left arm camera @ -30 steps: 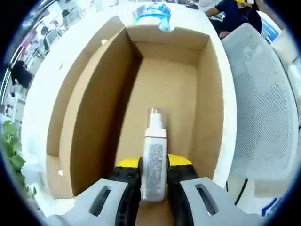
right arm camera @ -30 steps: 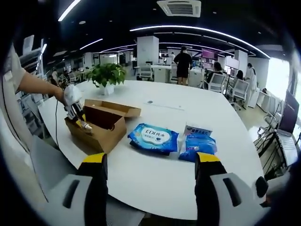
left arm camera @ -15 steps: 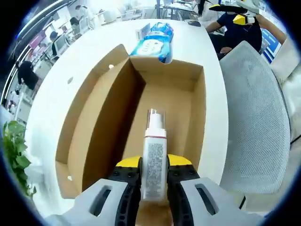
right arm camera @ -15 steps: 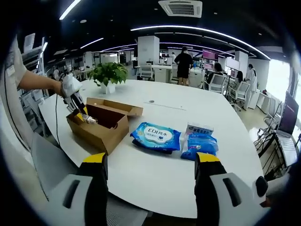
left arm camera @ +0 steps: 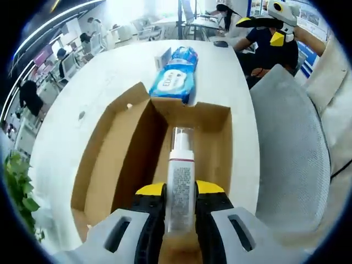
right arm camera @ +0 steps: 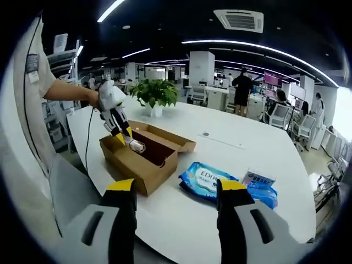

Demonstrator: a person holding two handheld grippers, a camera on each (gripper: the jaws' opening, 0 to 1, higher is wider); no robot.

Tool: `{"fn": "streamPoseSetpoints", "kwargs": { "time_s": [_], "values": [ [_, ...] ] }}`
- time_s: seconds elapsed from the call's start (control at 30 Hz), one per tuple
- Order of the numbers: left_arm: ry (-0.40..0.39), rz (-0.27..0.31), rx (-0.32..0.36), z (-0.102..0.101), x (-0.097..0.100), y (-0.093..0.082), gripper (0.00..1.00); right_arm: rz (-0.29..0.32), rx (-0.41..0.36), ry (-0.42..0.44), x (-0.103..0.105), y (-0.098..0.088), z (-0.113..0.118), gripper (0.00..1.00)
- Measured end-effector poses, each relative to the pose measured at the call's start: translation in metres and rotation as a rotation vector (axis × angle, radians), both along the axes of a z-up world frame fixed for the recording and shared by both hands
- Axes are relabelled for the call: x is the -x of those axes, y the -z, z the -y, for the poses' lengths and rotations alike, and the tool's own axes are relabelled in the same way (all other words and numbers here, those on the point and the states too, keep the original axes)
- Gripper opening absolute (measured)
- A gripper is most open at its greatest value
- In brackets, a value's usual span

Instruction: Operate the shoe box by opening the lid, removing the specified soft item, and placing it in the target area until the item is outside and the box remains undamaged.

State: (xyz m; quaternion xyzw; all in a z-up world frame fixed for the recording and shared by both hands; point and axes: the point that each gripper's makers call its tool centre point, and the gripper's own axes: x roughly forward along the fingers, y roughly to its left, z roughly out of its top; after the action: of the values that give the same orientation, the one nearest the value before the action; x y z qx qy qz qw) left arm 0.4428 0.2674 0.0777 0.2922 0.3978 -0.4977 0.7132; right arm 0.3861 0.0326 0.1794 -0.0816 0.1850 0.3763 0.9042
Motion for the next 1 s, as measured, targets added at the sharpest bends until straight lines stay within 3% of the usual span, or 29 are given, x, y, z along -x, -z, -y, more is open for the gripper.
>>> {"fn": "streamPoseSetpoints", "kwargs": {
  "time_s": [0.23, 0.8, 1.0],
  "values": [
    [0.072, -0.008, 0.034, 0.015, 0.013, -0.007, 0.17, 0.026, -0.029, -0.108, -0.007, -0.010, -0.035, 0.47],
    [0.166, -0.031, 0.155, 0.043, 0.029, -0.032, 0.17, 0.010, 0.007, -0.339, -0.009, 0.010, -0.086, 0.40],
    [0.191, -0.012, 0.186, 0.051, 0.031, -0.043, 0.17, 0.006, 0.013, -0.403, -0.009, 0.015, -0.100, 0.35]
  ]
}}
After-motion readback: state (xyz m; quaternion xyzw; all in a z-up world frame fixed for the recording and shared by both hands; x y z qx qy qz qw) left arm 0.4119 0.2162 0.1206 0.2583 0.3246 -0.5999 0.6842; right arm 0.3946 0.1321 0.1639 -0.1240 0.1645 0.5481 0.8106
